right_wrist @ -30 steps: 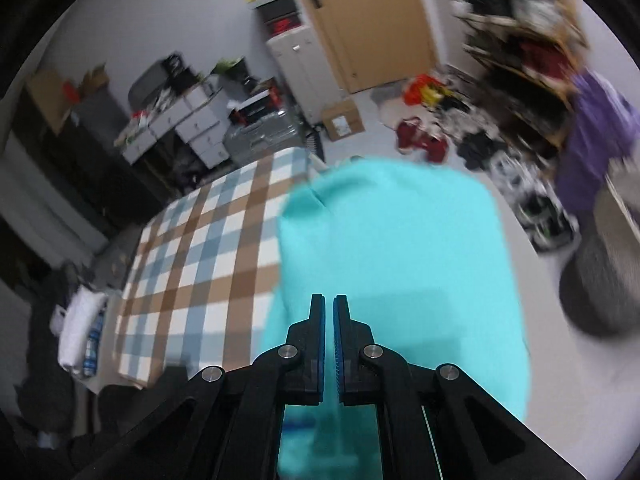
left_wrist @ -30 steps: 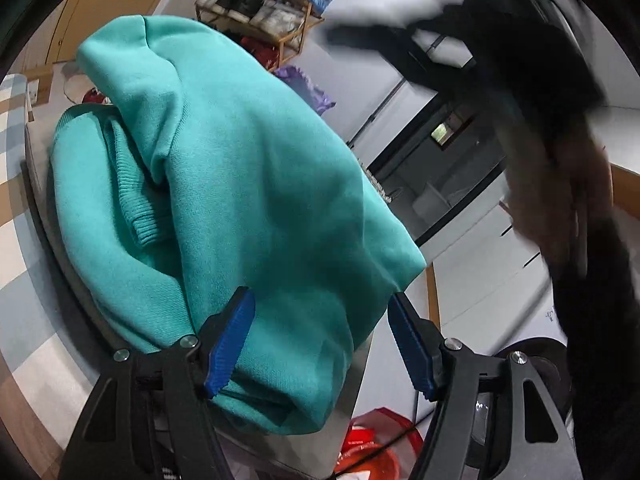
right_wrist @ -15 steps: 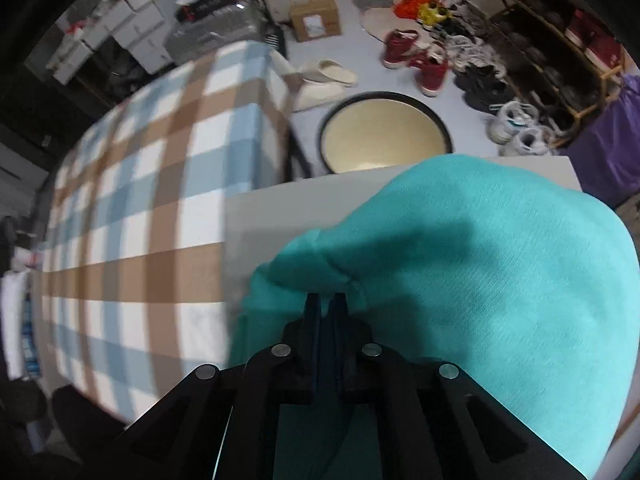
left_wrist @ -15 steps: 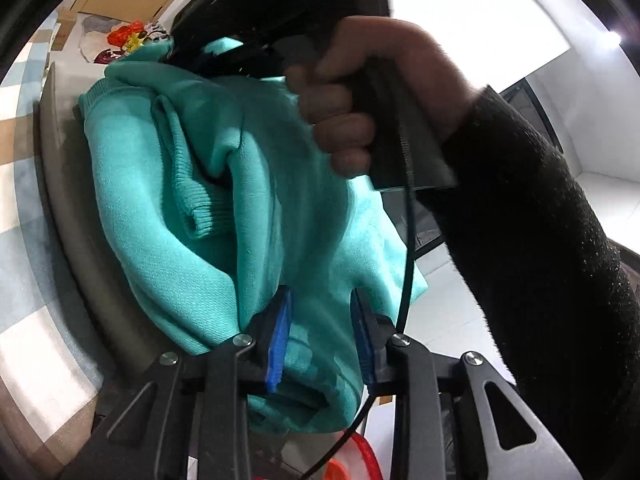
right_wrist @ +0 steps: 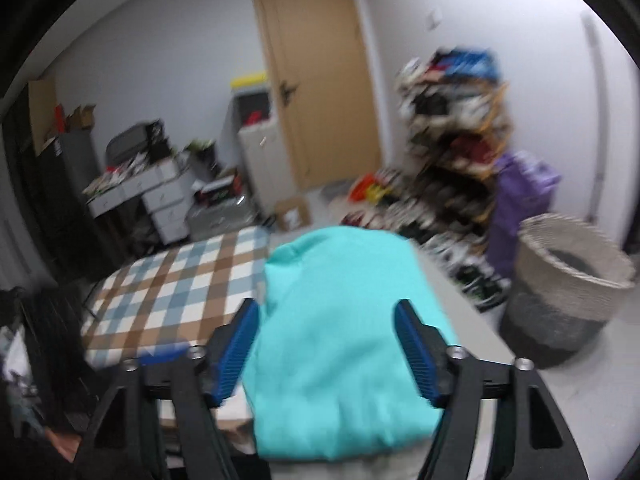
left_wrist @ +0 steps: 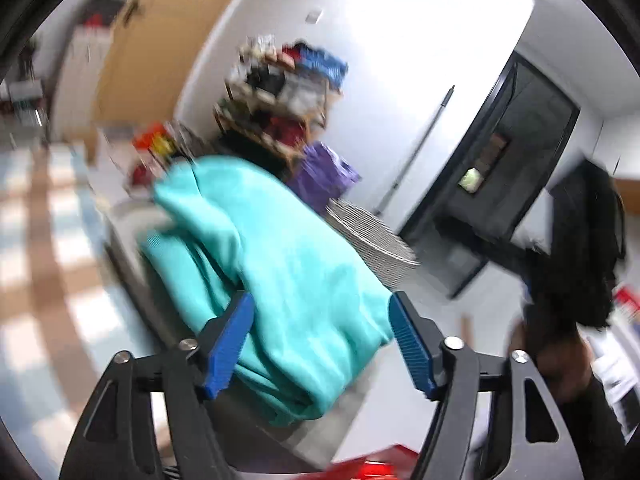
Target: Fold large clothes
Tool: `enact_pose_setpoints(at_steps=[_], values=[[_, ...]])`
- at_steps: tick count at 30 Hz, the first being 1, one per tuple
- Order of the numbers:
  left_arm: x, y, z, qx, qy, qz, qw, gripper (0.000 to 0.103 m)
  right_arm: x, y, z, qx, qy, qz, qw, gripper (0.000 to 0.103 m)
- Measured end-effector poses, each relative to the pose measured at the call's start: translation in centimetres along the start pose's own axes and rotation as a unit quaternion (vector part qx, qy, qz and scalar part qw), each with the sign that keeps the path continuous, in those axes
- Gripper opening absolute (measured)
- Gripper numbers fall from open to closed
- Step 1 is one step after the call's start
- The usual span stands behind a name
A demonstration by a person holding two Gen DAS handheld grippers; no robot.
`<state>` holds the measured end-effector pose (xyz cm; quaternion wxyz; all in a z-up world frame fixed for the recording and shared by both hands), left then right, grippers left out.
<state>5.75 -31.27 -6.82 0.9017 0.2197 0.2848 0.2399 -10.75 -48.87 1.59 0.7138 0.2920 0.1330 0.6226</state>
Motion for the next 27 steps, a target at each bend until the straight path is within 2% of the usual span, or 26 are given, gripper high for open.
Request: enact_pose_setpoints(at_steps=[2, 3, 4, 5, 6, 7, 9, 14, 18, 21, 24, 27], values=[[-2.4, 0.5, -0.6, -0.008, -0.043, 0.042, 0.9981, 0.074, 0.0, 2.3, -1.7, -0.033, -0.016, -0.014, 0.999, 0.091], [-3.2, 0.4, -1.2, -0.017, -0.060, 0.055, 0.9966, 0.075, 0.1, 3.8, -2.7, -0.054, -0.030, -0.018, 0.998, 0.091], [-4.6, 2.1, -1.6, -0.037, -0.078, 0.073, 0.9936, 0.079, 0.3, 5.4, -3.9, -0.080, -0.045, -0.017, 0.996, 0.095], [-4.7, 2.1, -2.3, -0.048, -0.087, 0.085, 0.9914, 0.089, 0.7, 6.6, -5.0, -0.098, -0.055, -0.016, 0.994, 0.102], [-5.6, 3.3, -2.8, -0.066, -0.098, 0.103, 0.9876, 0.094, 1.1, 7.4, -5.8, -0.115, -0.060, -0.023, 0.991, 0.103], [-5.4, 2.3, -2.7, -0.077, -0.102, 0.114, 0.9851, 0.095, 1.5, 8.5, -6.4, -0.129, -0.060, -0.032, 0.989, 0.103], [-6.0, 3.3, -3.2, -0.104, -0.112, 0.129, 0.9798, 0.101, 2.7, 9.8, -7.4, -0.147, -0.050, -0.057, 0.986, 0.103], [-5.2, 2.1, -3.9, -0.156, -0.122, 0.185, 0.9627, 0.102, 5.5, 12.6, -9.2, -0.188, -0.035, -0.087, 0.978, 0.103], [-5.0, 2.1, -4.9, -0.137, -0.115, 0.181, 0.9670, 0.102, 7.2, 14.2, -11.5, -0.203, -0.019, -0.095, 0.974, 0.103], [-4.7, 3.2, -5.1, -0.139, -0.110, 0.196, 0.9643, 0.102, 8.2, 14.9, -12.6, -0.220, -0.007, -0.119, 0.968, 0.103], [-3.6, 2.3, -5.2, -0.113, -0.091, 0.188, 0.9713, 0.102, 8.5, 15.8, -13.4, -0.246, -0.013, -0.152, 0.957, 0.103], [-2.9, 1.7, -5.0, -0.106, -0.085, 0.191, 0.9721, 0.102, 8.3, 16.6, -13.9, -0.262, -0.028, -0.147, 0.953, 0.103]])
Point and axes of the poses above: each gripper's, at about its wrist camera, not at the fingertips, and y roughly against the way its jaws point, x to its left, z to its top, the point moved 4 cm from there along -y, roughly the way its jaws point, and after that the axes turned 8 degrees about x, right-handed, at the moved point
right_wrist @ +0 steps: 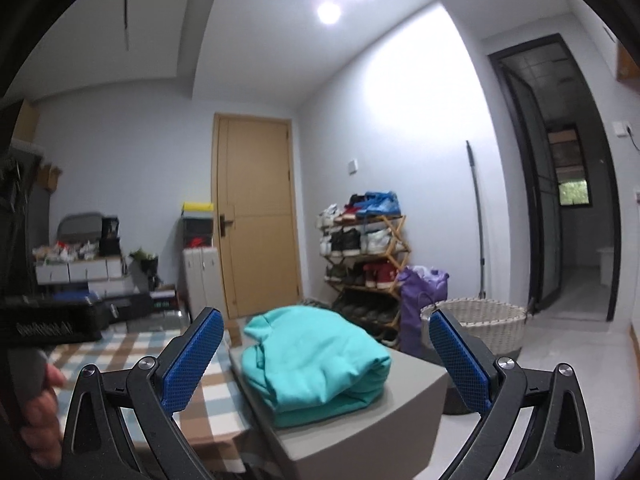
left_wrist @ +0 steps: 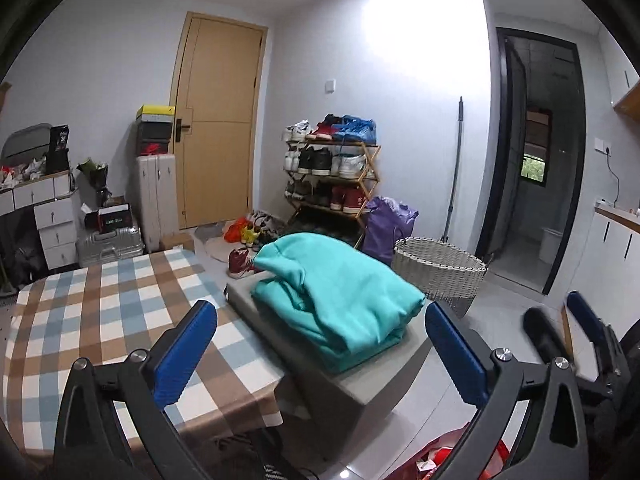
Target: Fold large clothes
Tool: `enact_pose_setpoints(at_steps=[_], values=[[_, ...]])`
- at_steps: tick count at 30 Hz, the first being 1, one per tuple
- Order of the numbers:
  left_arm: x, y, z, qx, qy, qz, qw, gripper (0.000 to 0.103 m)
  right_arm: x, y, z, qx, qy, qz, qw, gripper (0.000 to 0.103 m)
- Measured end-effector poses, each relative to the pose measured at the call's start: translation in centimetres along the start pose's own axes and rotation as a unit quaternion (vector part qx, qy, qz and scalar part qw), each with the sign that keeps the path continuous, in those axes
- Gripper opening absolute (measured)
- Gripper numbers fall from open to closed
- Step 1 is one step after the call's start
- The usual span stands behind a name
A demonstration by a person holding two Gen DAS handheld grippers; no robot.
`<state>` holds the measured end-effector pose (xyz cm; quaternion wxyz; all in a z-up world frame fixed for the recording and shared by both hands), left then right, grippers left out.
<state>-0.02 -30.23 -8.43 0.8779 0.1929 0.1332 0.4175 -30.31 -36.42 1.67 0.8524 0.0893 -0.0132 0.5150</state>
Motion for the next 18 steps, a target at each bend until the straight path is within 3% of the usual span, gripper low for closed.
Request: enact_pose_setpoints(at_steps=[10, 18], values=[[-1.4, -3.0, 0.0, -0.002, -0.005, 0.016, 0.9999, 0.102, -0.4, -0.1, -0.6, 0.021, -0.021, 0.005, 1.000, 0.103], [-2.7, -2.6, 0.3, 0.004, -0.009, 0.007, 0.9999, 0.102, -1.1, -0.3, -0.9, 0.034, -0.031, 0.005, 0.999, 0.103]])
Point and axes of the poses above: each gripper's, at about its wrist camera, not at the fingertips, and y roughly against the way its jaws point, x to its left, z to its top, the point moved 4 cm from there along -y, roughly the way its jaws point, and after that the axes turned 8 degrees about x, right-handed, at the moved point
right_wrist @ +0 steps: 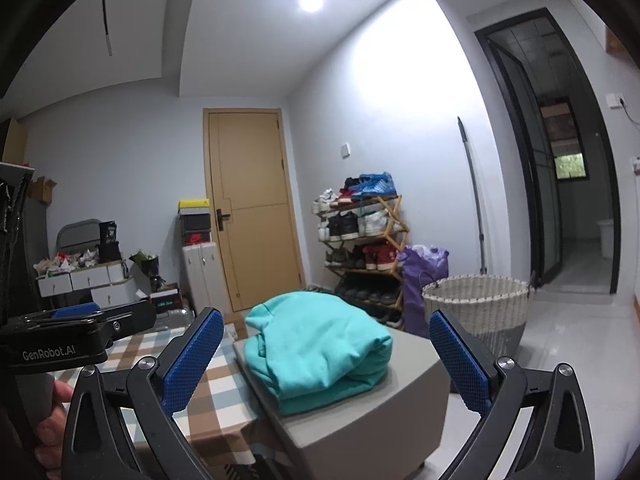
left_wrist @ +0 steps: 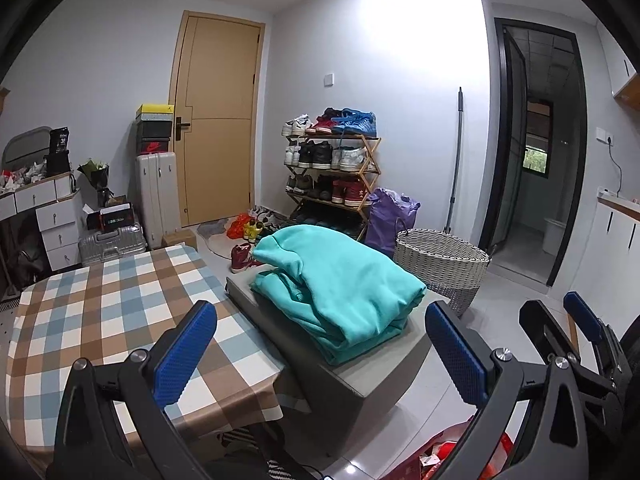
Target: Fold large clothes
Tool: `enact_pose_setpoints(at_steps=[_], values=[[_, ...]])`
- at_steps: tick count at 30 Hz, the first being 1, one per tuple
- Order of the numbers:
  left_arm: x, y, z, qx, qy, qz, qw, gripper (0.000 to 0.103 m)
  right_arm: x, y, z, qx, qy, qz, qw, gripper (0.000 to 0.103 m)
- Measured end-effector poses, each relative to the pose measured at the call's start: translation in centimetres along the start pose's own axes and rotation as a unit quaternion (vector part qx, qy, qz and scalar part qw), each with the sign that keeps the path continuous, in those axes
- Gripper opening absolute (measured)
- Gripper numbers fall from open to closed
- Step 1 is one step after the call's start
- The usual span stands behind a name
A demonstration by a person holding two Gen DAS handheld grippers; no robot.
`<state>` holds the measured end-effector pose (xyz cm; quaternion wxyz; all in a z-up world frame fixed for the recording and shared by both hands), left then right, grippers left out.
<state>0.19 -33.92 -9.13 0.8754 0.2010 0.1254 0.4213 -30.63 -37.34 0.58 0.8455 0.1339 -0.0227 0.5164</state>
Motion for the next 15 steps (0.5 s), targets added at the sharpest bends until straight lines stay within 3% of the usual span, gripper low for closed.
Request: enact_pose_setpoints(at_steps=[15], values=[[-0.4, 1.6, 0.8, -0.003, -0.010, 0.006, 0.9999, 0.102, -0.1, 0.5, 0.2, -0.002, -0.003, -0.005, 1.000, 0.103]])
Point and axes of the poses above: each gripper's, at about its wrist camera, not at the fingertips, and y roughly against the way its jaws point, x to its left, z to its top, the point moved 4 cm from there along -y, roughly the way its jaws point, and after that the axes turned 8 degrees about x, right-handed, at the moved point
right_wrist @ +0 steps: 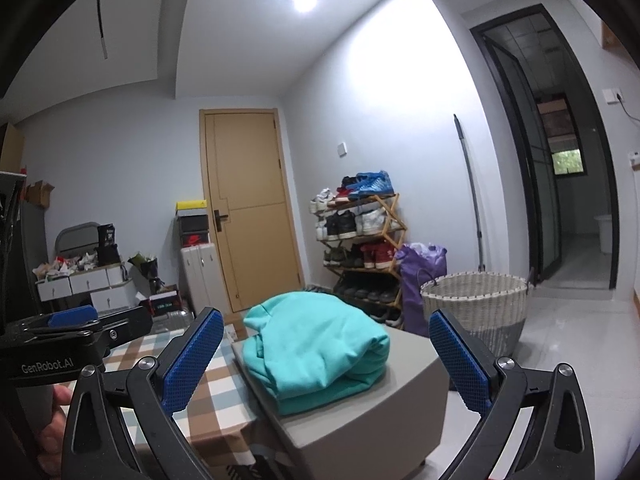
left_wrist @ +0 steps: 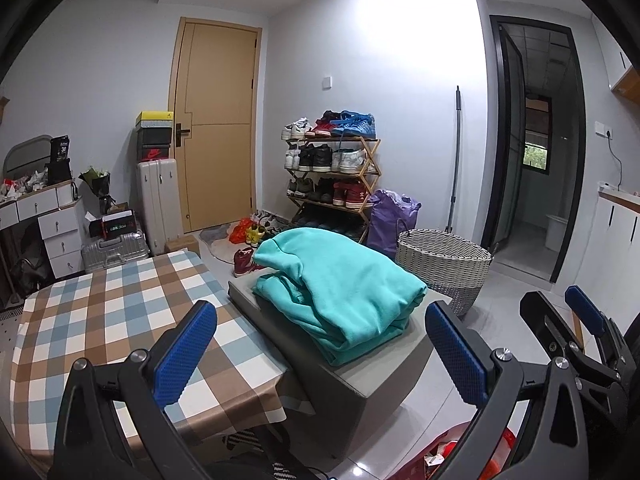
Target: Fold large clothes
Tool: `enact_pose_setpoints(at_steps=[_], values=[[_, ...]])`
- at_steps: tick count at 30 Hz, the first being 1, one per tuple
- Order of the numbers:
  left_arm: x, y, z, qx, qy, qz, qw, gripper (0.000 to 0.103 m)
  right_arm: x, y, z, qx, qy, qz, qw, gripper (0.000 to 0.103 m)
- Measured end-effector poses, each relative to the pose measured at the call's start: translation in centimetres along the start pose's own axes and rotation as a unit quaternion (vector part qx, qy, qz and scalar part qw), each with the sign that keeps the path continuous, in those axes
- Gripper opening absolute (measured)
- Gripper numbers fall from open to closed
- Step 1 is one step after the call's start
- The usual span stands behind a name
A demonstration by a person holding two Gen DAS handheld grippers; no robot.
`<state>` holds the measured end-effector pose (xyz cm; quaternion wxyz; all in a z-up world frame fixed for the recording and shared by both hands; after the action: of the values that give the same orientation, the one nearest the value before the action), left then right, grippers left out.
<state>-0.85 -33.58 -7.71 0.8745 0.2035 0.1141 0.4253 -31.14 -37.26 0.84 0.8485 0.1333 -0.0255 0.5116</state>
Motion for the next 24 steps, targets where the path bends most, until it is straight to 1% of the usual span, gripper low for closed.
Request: enact_pose_setpoints(at_steps=[16, 24], values=[[-0.17, -0.30, 0.12, 0.011, 0.004, 0.001, 0.9999, 0.102, -0.08, -0.16, -0.04, 0.002, 0.006, 0.002, 1.000, 0.103], [-0.42, -0.34, 0.22, 0.015, 0.006, -0.006, 0.9999, 0.102, -0.04, -0.09, -0.10, 0.005, 0.007, 0.004, 1.000, 0.103]])
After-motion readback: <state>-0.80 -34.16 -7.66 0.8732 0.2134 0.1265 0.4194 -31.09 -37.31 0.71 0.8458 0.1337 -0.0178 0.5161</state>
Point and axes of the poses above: each gripper's, at about its wrist camera, not at the fingertips, and y roughly against the way its jaws point, x to its left, z to its top, the point moved 4 cm from there along -y, roughly the way its jaws point, and after that the axes turned 8 degrees about x, right-handed, at the moved point
